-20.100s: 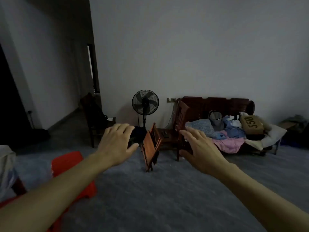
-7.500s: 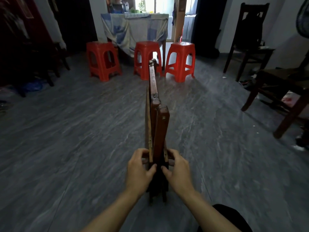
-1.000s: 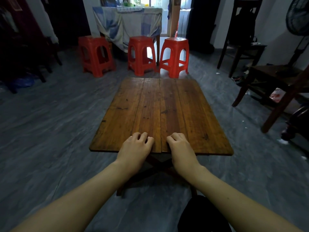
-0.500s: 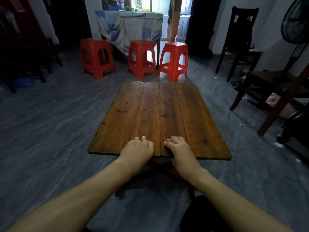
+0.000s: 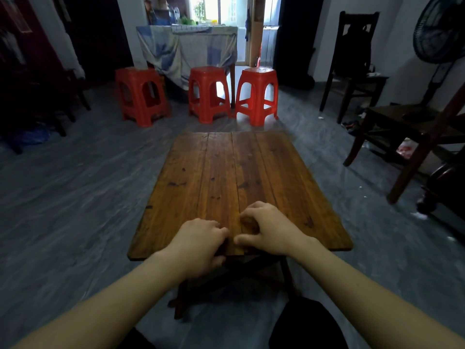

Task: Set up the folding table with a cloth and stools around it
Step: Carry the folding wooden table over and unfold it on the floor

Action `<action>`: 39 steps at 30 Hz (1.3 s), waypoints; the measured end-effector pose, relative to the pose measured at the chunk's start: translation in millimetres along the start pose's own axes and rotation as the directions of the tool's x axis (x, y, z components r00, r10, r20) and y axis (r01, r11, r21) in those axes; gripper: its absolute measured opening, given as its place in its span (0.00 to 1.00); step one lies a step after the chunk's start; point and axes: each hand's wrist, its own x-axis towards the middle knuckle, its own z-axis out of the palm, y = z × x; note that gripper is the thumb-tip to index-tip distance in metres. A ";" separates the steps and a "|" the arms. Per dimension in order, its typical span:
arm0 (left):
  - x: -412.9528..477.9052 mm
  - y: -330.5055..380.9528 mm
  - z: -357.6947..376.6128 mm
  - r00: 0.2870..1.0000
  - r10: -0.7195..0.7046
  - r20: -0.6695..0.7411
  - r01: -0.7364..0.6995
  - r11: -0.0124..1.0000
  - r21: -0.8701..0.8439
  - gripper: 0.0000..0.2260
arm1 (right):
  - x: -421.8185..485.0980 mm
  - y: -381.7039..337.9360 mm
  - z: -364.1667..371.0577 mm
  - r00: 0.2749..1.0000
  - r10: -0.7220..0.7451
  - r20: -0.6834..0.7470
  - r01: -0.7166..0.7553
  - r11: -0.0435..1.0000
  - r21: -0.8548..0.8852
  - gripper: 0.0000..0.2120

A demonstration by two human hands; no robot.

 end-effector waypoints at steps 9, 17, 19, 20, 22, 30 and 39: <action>98.3 -121.1 -9.9 0.958 -0.273 0.090 0.286 0.935 -0.209 0.27 | 115.1 -27.0 0.5 0.983 0.169 -0.075 -0.172 0.985 -0.031 0.38; 141.8 -153.7 -35.8 0.829 -0.277 0.485 0.380 0.916 -0.127 0.42 | 160.8 -36.3 -9.6 0.884 0.402 0.239 -0.404 0.914 -0.043 0.35; 141.7 -153.5 -40.3 0.818 -0.283 0.501 0.400 0.906 -0.142 0.42 | 160.7 -38.2 -11.8 0.880 0.407 0.245 -0.413 0.910 -0.029 0.35; 141.5 -153.1 -40.6 0.806 -0.286 0.518 0.412 0.900 -0.145 0.42 | 161.6 -40.0 -12.0 0.878 0.411 0.243 -0.419 0.908 -0.024 0.35; 141.2 -151.9 -39.4 0.782 -0.284 0.554 0.431 0.890 -0.152 0.42 | 164.6 -41.8 -11.2 0.866 0.434 0.249 -0.443 0.896 -0.024 0.35; 147.9 -169.1 -34.2 0.808 -0.207 0.551 0.387 0.892 -0.233 0.41 | 193.7 -52.9 -16.1 0.781 0.564 0.269 -0.561 0.822 -0.097 0.41; 139.8 -208.7 -25.8 0.888 0.168 0.428 -0.111 0.981 -0.157 0.40 | 209.3 -71.4 -26.7 0.663 0.677 0.319 -0.668 0.728 -0.154 0.42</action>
